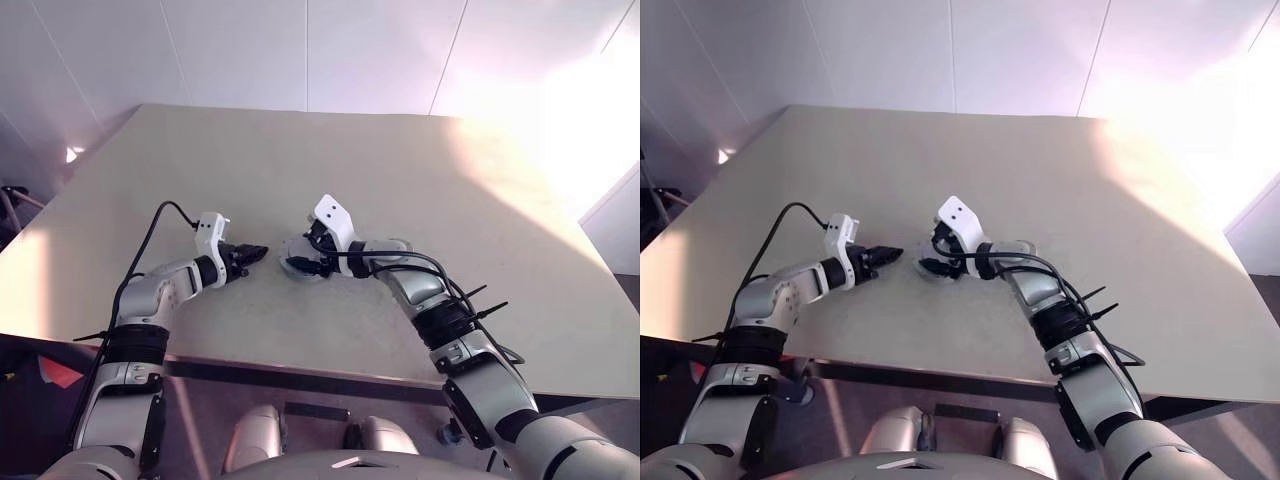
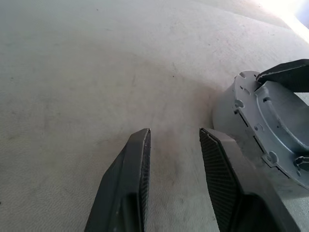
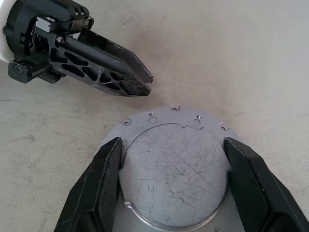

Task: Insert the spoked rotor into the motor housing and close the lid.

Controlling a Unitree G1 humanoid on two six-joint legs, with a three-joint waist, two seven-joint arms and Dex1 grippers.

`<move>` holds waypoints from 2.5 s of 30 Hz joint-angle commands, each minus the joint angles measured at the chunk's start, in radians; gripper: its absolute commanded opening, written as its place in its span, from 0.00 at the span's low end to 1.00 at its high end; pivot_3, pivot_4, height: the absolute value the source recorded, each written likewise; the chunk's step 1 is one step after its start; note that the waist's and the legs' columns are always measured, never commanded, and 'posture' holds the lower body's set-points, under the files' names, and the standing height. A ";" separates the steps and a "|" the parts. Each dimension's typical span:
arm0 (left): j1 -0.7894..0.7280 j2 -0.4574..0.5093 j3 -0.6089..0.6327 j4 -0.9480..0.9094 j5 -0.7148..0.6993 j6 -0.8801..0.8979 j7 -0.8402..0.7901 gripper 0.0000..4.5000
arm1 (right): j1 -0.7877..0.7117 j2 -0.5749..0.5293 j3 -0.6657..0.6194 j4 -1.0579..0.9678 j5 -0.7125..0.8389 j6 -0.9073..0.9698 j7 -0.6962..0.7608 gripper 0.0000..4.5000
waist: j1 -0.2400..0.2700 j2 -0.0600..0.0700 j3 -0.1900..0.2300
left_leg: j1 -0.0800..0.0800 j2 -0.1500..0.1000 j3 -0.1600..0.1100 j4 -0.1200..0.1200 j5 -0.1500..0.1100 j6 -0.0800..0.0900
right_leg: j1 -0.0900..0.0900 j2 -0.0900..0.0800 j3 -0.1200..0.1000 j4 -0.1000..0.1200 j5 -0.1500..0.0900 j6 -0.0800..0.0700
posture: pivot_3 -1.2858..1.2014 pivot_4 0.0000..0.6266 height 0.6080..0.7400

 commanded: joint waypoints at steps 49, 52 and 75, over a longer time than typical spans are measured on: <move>0.003 0.025 0.011 -0.090 -0.065 0.049 -0.046 0.39 | 0.021 -0.057 0.001 -0.004 -0.023 -0.016 0.054 0.72 | 0.002 0.000 0.000 | 0.001 0.000 0.000 0.000 0.000 0.000 | 0.001 0.000 0.000 0.000 0.000 0.000 | 0.52 0.00 1.00; 0.003 0.024 0.011 -0.088 -0.065 0.048 -0.046 0.39 | 0.027 -0.065 0.000 -0.010 -0.022 -0.010 0.059 0.72 | 0.004 0.000 0.000 | 0.001 0.000 0.000 0.000 0.000 0.000 | 0.001 0.000 0.000 0.000 0.000 0.000 | 0.52 0.00 1.00; -0.096 -0.121 0.083 -0.021 -0.204 0.175 0.014 0.03 | 0.026 -0.060 0.009 0.030 -0.034 -0.009 0.042 0.72 | 0.005 -0.001 0.000 | 0.001 0.000 0.000 0.000 0.000 0.001 | 0.003 0.000 0.000 -0.001 0.000 0.000 | 0.52 0.00 1.00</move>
